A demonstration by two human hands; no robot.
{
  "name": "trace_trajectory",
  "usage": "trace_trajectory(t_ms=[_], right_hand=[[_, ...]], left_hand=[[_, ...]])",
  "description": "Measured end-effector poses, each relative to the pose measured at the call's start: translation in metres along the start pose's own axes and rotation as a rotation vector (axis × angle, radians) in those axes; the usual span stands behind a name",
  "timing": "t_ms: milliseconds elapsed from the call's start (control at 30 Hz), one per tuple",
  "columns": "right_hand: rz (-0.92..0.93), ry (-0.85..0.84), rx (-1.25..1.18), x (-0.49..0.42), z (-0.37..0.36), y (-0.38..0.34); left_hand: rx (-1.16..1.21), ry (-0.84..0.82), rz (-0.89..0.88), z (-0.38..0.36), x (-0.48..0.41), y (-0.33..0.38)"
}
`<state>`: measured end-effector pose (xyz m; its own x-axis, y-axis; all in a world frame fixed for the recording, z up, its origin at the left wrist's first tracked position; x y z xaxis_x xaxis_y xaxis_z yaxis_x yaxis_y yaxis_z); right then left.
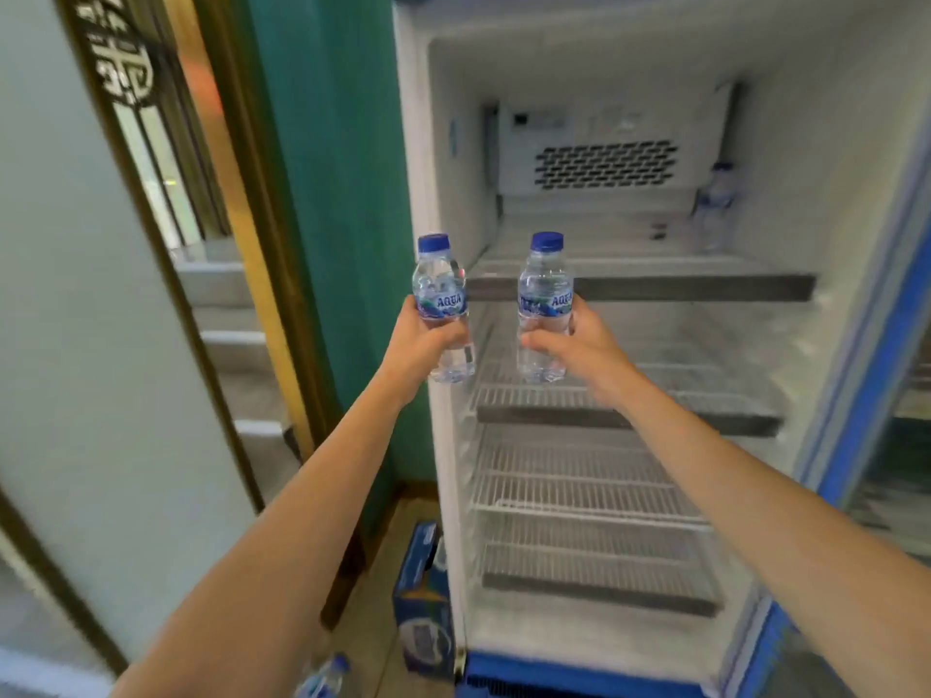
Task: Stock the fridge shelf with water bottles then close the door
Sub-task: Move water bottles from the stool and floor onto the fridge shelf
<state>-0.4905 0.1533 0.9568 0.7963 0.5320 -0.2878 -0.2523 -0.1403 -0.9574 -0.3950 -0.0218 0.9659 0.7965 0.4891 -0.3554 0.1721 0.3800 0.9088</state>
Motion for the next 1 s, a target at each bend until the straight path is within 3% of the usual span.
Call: trace_trajectory(t_ms=[333, 700, 1000], right_hand=[[0.123, 0.188, 0.020, -0.111, 0.136, -0.072], [-0.030, 0.346, 0.106, -0.223, 0.245, -0.021], [-0.017, 0.422, 0.106, -0.267, 0.297, 0.013]], left_hand=[[0.038, -0.124, -0.121, -0.117, -0.151, 0.073], [0.140, -0.317, -0.037, -0.221, -0.265, 0.044], [0.197, -0.403, -0.054, -0.294, -0.336, 0.023]])
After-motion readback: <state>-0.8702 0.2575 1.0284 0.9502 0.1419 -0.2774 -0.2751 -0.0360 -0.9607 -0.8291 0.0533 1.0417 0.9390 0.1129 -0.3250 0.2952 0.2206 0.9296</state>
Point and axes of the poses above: each hand's wrist, its own x-axis away from the middle knuckle, its own z-axis out of the back of the hand, y = z × x, the point moved 9 cm from there along -x, towards the middle knuckle, and after that the axes turned 6 degrees about -x, right-handed, at the moved point
